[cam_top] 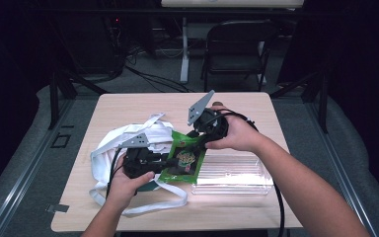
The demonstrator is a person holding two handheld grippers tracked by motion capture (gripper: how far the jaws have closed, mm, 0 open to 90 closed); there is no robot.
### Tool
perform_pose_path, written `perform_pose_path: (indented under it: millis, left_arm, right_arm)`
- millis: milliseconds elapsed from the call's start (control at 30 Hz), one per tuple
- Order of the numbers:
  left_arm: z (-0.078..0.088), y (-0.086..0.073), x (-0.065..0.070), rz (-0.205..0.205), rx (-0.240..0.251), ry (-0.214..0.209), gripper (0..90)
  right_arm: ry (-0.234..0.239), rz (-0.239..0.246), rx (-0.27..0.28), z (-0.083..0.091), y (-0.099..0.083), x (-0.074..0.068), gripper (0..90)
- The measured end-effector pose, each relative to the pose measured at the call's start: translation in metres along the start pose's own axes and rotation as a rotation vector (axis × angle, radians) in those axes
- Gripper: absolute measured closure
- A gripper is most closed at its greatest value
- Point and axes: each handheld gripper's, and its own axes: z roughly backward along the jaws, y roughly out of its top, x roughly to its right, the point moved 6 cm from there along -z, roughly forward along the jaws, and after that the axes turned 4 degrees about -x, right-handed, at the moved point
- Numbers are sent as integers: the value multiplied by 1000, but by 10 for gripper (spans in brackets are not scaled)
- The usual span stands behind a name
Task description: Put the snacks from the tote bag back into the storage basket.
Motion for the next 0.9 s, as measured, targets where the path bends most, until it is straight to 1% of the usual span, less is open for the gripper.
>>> perform_pose_path:
  millis: [167, 200, 233, 300, 367, 533, 600, 700, 733, 900]
  left_arm:
    - [-1, 0, -1, 6, 2, -2, 718]
    - [-1, 0, -1, 6, 2, -3, 718]
    - [-1, 0, -1, 6, 2, -4, 718]
    - [-1, -1, 0, 6, 1, -5, 716]
    - [-1, -1, -1, 7, 2, -5, 714]
    - [-1, -1, -2, 13, 4, -6, 704]
    - [-2, -2, -3, 29, -3, -10, 692]
    - [-2, -2, -4, 31, -3, 2, 675]
    - [-2, -2, -4, 33, -3, 4, 670]
    - [-1, -2, -5, 39, 4, 14, 636]
  right_arm:
    - [15, -12, 1, 1, 0, 0, 617]
    - [20, -21, 11, 1, 0, 0, 622]
    - [23, -18, 5, 2, -1, 1, 631]
    - [42, -22, 2, 3, -1, 0, 671]
    - [54, -29, 10, 3, -1, 0, 689]
    - [62, -26, 11, 4, -1, -1, 725]
    - [65, -17, 2, 4, -1, -1, 734]
    - [63, -16, -2, 3, -1, -2, 741]
    - [62, -9, -11, 3, -1, -2, 742]
    - [66, -14, -6, 3, -1, -2, 746]
